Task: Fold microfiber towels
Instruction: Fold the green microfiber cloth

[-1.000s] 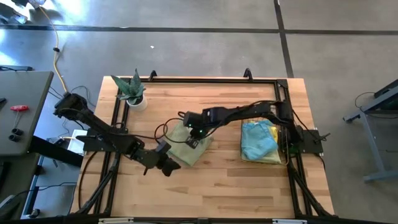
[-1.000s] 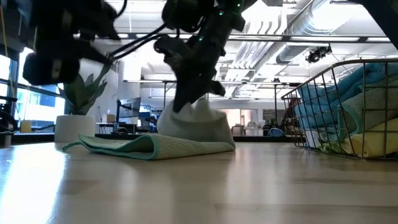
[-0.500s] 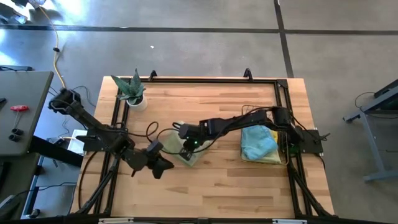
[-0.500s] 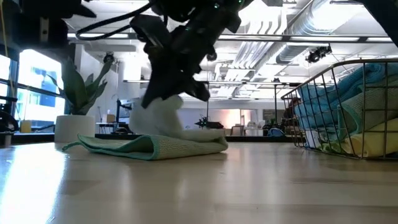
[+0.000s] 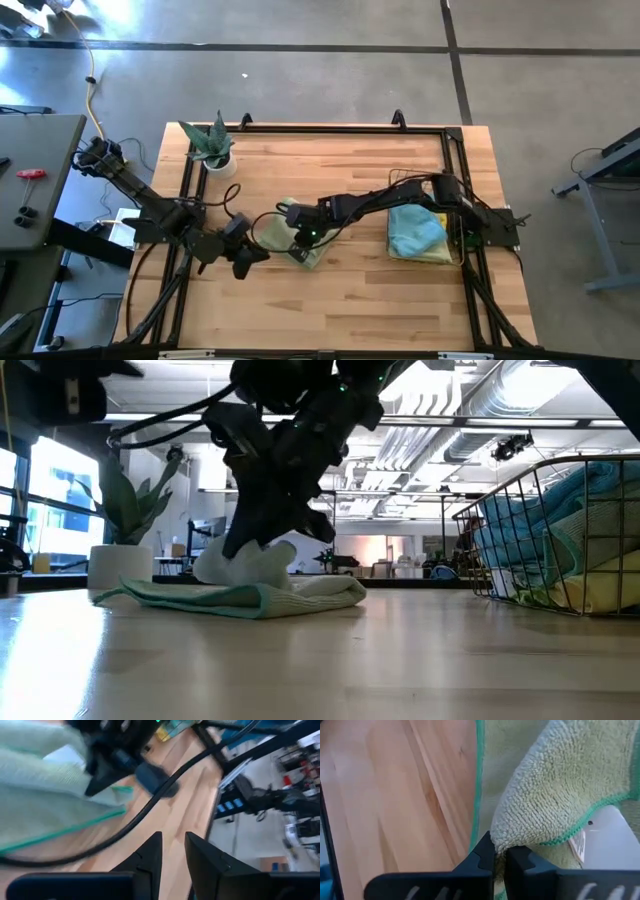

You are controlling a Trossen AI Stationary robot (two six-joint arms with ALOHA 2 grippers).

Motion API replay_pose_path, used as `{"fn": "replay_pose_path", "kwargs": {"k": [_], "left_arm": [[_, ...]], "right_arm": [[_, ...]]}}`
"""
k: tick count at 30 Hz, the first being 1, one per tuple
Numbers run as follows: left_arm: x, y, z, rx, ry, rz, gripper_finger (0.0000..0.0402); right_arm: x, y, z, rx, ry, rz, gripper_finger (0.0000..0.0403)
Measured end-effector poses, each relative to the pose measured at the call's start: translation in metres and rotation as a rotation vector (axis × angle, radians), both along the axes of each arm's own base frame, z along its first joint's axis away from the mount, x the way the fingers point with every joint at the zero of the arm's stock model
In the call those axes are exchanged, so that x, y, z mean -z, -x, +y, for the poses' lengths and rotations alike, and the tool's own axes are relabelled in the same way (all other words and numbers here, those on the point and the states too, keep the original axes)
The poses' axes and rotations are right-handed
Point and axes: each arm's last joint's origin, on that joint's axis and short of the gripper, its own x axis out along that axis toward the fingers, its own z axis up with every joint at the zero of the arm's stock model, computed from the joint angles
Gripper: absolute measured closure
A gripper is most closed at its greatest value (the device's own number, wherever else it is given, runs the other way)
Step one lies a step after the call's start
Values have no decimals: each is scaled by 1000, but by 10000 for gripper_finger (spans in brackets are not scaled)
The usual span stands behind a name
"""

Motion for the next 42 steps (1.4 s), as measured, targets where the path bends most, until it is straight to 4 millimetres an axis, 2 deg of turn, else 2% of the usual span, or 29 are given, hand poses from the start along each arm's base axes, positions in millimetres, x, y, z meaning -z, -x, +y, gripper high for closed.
{"fn": "replay_pose_path", "kwargs": {"k": [15, 18, 22, 25, 28, 31, 34, 37, 42], "left_arm": [[1, 5, 3, -14, -22, 35, 328], [1, 5, 3, -23, -29, 32, 328], [1, 5, 3, -25, -31, 32, 328], [1, 5, 4, -26, -31, 33, 328], [1, 5, 3, -25, -32, 33, 328], [2, 4, 4, -33, -72, 28, 328], [5, 1, 5, -64, -172, 31, 328], [11, -4, 4, -81, -297, 41, 328], [31, -18, 5, -90, -412, 130, 328]], "right_arm": [[0, 5, 2, -99, -21, 35, 398], [0, 5, 6, -110, -21, 34, 368], [0, 6, 8, -114, -25, 37, 300], [-3, 8, 1, -143, -100, 71, 257], [-16, 9, -8, -177, -140, 108, 235], [-23, 16, -14, -189, -4, 195, 230], [-18, 26, -19, -189, 190, 304, 231], [-8, 31, -23, -206, 330, 340, 231], [15, 42, -28, -223, 372, 409, 231]]}}
